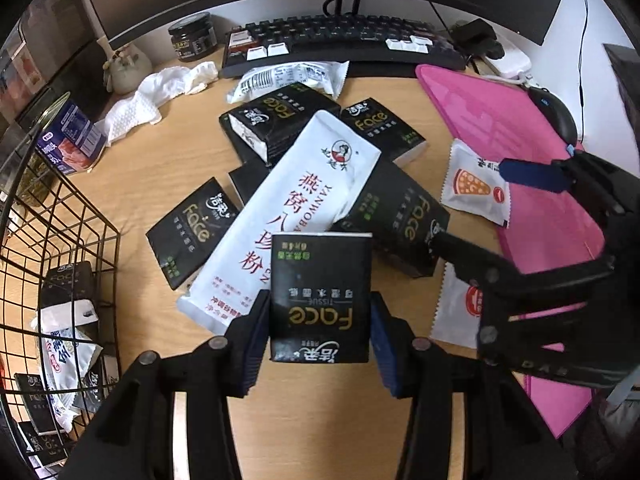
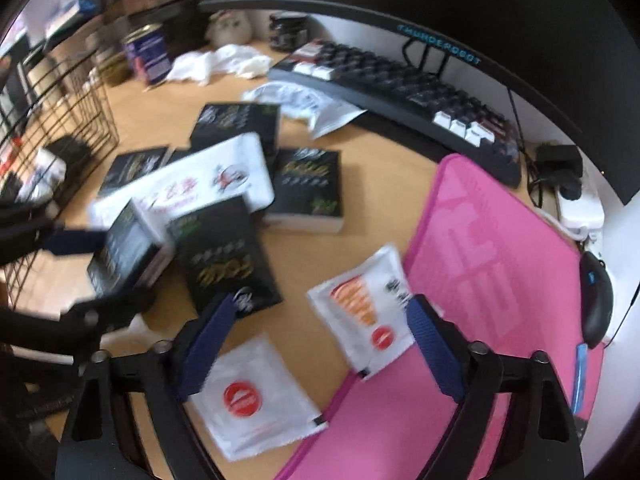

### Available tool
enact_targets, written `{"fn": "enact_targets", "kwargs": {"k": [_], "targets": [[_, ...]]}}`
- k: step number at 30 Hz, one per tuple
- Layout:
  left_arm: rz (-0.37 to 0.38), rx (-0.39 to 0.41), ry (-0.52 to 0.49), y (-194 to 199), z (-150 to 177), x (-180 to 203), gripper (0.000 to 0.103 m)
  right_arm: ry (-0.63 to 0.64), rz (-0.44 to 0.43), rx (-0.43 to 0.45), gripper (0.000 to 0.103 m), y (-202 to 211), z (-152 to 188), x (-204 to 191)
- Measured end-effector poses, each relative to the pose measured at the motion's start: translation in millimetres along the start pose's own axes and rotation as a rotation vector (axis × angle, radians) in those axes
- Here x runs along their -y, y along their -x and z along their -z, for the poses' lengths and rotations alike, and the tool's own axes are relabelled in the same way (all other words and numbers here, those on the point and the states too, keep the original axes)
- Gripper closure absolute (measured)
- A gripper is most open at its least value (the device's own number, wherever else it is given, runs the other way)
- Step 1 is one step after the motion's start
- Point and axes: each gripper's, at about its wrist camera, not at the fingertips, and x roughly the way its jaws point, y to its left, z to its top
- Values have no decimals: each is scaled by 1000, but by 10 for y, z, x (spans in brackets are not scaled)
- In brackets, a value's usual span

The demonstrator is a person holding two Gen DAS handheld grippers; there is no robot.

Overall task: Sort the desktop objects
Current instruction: 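Grasp another black Face pack with the right tool while left tool holds its pack, then carry both Face packs over the wire basket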

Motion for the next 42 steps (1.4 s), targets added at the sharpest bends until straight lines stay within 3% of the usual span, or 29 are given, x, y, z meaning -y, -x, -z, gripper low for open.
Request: {"fn": "enact_targets", "kwargs": {"k": [5, 13, 14, 16, 25, 42], "targets": [[-35, 16, 28, 120, 122, -103, 51, -27, -78, 32, 21, 84, -36, 11], [-58, -1, 89, 153, 293, -381, 51, 80, -148, 20, 22, -53, -251, -367], [-60, -3, 91, 151, 302, -400, 51, 90, -143, 8, 26, -100, -266, -397], [-62, -5, 92, 147, 310, -422, 51, 100, -119, -23, 57, -192, -273, -430], [-50, 8, 66, 192, 302, -356, 51, 21, -138, -15, 57, -51, -208, -284], [-37, 60, -10, 491, 372, 48, 51, -46, -97, 68, 57, 667, 361, -188]]}}
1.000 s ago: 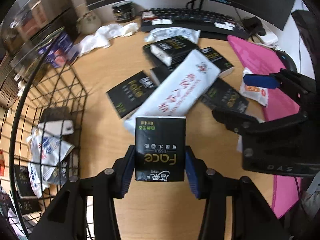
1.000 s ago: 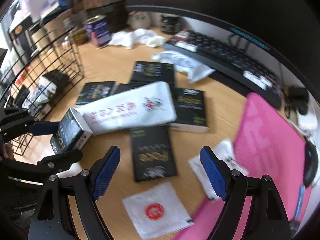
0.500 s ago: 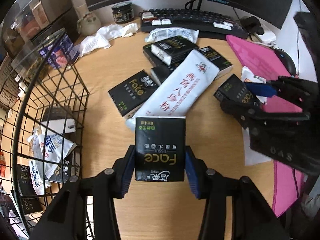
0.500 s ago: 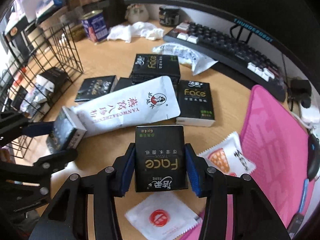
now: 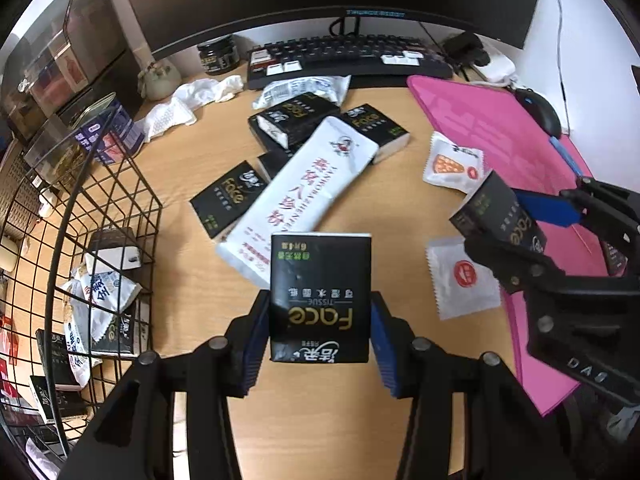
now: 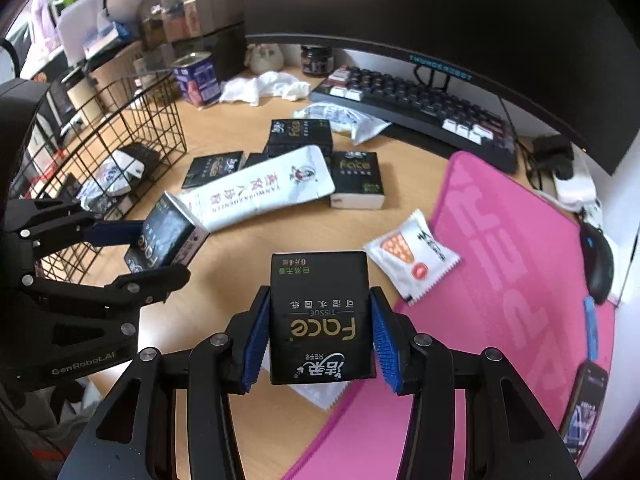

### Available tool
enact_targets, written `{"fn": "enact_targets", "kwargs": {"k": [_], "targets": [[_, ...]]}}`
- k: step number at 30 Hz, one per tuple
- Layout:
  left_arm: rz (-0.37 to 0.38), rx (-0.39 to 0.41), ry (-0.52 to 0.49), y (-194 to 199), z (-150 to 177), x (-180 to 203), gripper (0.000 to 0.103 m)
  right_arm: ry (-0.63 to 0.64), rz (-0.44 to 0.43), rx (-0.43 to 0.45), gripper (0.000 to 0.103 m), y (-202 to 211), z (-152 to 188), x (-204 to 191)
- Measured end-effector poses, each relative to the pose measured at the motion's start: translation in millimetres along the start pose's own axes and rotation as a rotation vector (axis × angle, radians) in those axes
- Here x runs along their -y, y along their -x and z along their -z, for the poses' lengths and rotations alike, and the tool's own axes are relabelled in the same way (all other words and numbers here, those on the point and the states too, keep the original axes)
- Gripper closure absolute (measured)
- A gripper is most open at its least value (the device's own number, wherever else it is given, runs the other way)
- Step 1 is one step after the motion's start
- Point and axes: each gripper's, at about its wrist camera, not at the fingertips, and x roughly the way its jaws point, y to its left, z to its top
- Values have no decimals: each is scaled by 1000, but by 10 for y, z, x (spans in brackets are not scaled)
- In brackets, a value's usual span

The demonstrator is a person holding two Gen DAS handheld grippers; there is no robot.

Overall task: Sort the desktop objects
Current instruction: 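Carry both Face packs over the wire basket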

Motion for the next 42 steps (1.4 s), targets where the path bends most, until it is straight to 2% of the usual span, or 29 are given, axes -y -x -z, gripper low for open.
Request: {"fn": "enact_targets", "kwargs": {"k": [6, 12, 18, 22, 29, 34, 37, 42], "targets": [[-12, 32, -6, 180, -15, 11, 51, 23, -8, 1, 57, 60, 19, -92], [-49, 104, 13, 539, -65, -151, 51, 42, -17, 57, 57, 262, -178, -243], [-102, 173, 91, 936, -46, -619, 51, 117, -31, 140, 57, 497, -600, -604], [-148, 200, 172, 1142, 45, -1066, 51, 196, -86, 174, 57, 553, -940, -1033], [-246, 193, 329, 1247, 355, -1901, 51, 330, -181, 183, 57, 440, -1374, -1921], [-317, 135, 379, 1065, 511, -2230, 51, 430, -208, 178, 57, 282, -1539, -2507], [-297, 114, 386, 946, 530, -2302, 51, 429, -255, 170, 57, 170, -1530, -2625], [-285, 70, 388, 729, 497, -2312, 51, 407, -250, 144, 57, 3, -1556, -2534]]}}
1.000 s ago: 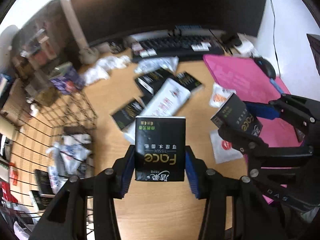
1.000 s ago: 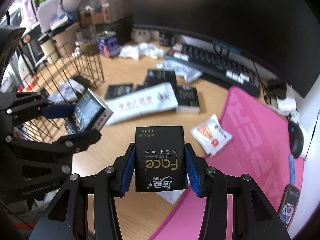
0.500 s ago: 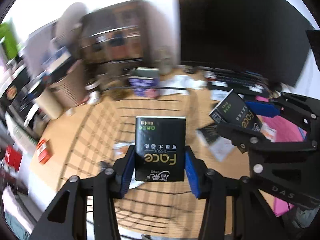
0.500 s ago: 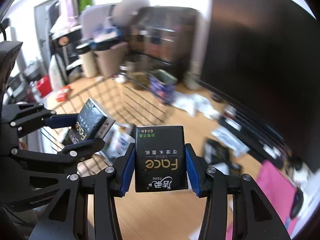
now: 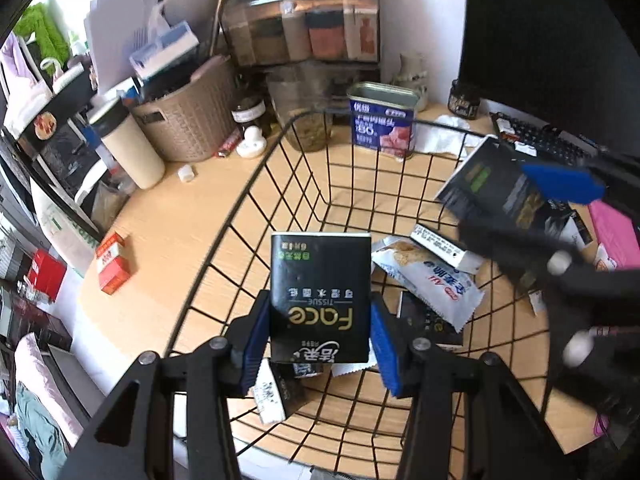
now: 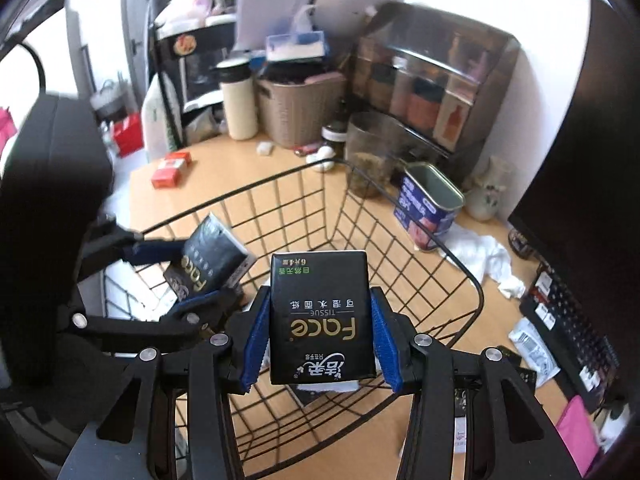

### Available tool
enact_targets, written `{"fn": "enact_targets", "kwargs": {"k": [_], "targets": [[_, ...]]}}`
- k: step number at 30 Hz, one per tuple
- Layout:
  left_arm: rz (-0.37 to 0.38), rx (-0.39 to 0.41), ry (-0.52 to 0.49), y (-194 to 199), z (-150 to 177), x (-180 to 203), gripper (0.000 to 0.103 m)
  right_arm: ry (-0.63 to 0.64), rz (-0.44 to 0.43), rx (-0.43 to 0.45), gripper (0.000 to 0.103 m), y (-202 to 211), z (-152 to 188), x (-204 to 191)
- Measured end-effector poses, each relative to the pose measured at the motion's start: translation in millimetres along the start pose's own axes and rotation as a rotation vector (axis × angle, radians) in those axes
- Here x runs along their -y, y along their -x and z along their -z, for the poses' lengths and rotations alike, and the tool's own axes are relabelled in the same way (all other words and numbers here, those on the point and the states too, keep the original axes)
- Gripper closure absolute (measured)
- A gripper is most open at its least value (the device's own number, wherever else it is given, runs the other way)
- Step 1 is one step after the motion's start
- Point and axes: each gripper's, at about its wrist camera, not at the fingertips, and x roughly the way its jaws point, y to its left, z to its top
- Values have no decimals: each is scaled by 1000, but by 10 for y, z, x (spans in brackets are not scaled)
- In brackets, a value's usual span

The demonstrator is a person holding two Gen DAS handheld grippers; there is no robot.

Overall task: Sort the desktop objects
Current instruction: 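Open both tools to drop the Face packs into the basket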

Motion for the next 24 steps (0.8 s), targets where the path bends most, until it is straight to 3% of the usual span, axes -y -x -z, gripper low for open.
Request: {"fn": "enact_targets", "kwargs": {"k": [5, 9, 12, 24], "targets": [[8, -2, -12, -57, 3, 37, 49, -19, -17, -36, 56, -135, 28, 110], [-24, 32, -34, 6, 0, 67, 28, -3, -21, -34, 54, -139, 42, 75], [-16, 38, -41, 32, -7, 81, 26, -9, -24, -16, 45, -90, 45, 63], [-23, 39, -55, 77, 3, 141, 26, 2, -17, 14, 44, 60, 31, 13]]}}
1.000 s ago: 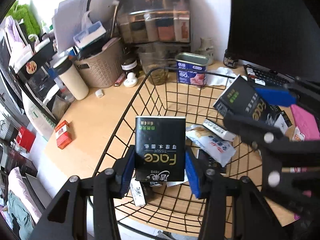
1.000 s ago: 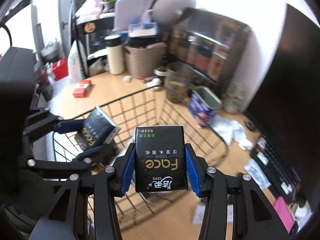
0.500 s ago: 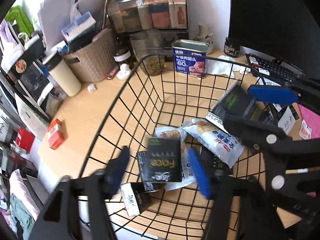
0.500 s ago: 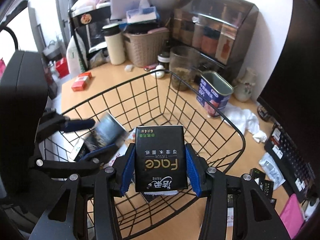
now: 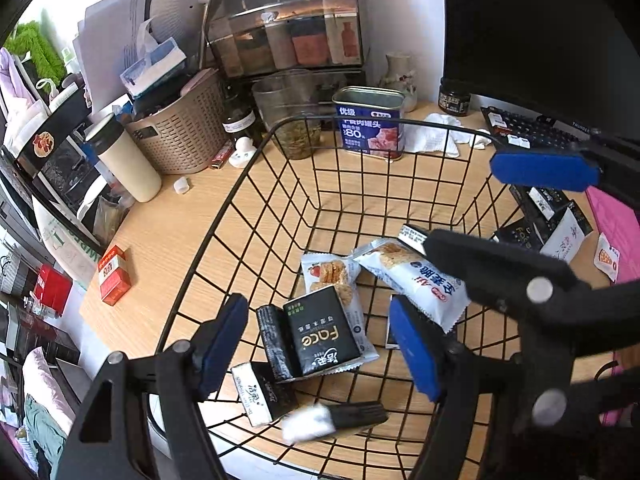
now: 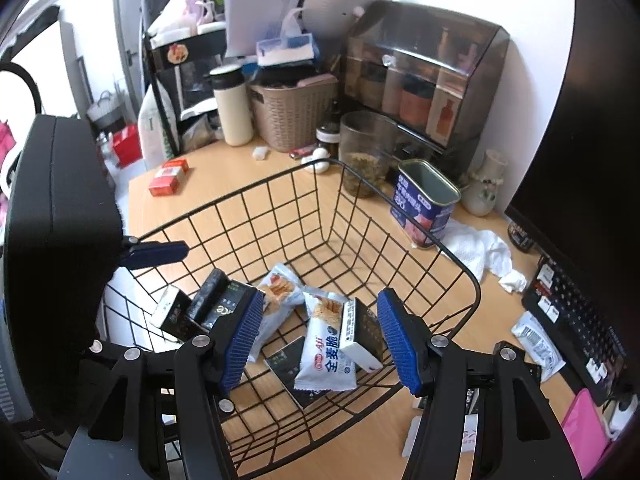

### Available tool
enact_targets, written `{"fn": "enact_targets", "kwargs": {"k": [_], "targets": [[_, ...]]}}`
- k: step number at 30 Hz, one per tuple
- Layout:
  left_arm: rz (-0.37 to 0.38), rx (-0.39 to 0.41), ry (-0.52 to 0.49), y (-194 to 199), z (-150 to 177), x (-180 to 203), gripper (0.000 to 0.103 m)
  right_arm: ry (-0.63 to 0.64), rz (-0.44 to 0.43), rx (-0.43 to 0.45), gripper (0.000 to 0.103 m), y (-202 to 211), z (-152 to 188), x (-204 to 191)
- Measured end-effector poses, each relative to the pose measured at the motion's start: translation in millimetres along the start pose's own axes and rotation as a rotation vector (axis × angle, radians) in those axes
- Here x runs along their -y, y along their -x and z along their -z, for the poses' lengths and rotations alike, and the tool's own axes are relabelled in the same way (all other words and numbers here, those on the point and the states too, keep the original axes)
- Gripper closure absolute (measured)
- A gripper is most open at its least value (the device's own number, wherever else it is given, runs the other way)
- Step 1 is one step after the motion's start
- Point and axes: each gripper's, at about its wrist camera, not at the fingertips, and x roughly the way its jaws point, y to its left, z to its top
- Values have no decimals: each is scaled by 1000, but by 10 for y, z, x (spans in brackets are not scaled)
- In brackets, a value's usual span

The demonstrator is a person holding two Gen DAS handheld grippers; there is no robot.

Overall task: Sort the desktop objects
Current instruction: 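Open both tools to drop the Face packs into the basket, then move both tools back over the items on the desk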

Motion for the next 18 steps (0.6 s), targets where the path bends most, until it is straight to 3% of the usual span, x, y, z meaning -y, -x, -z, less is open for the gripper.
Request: {"fn": "enact_targets", "kwargs": {"k": [9, 12, 15, 18], "targets": [[6, -13, -7, 17, 0, 43, 26, 4, -5, -5, 44, 20, 3, -23], [35, 27, 20, 224, -19, 44, 26, -5, -7, 0, 44, 158, 12, 31], [115, 68, 16, 425, 6, 138, 26, -13, 37, 18, 44, 417, 158, 183], [140, 78, -34, 553, 75, 372, 26, -44, 117, 12, 44, 645, 403, 432]]}}
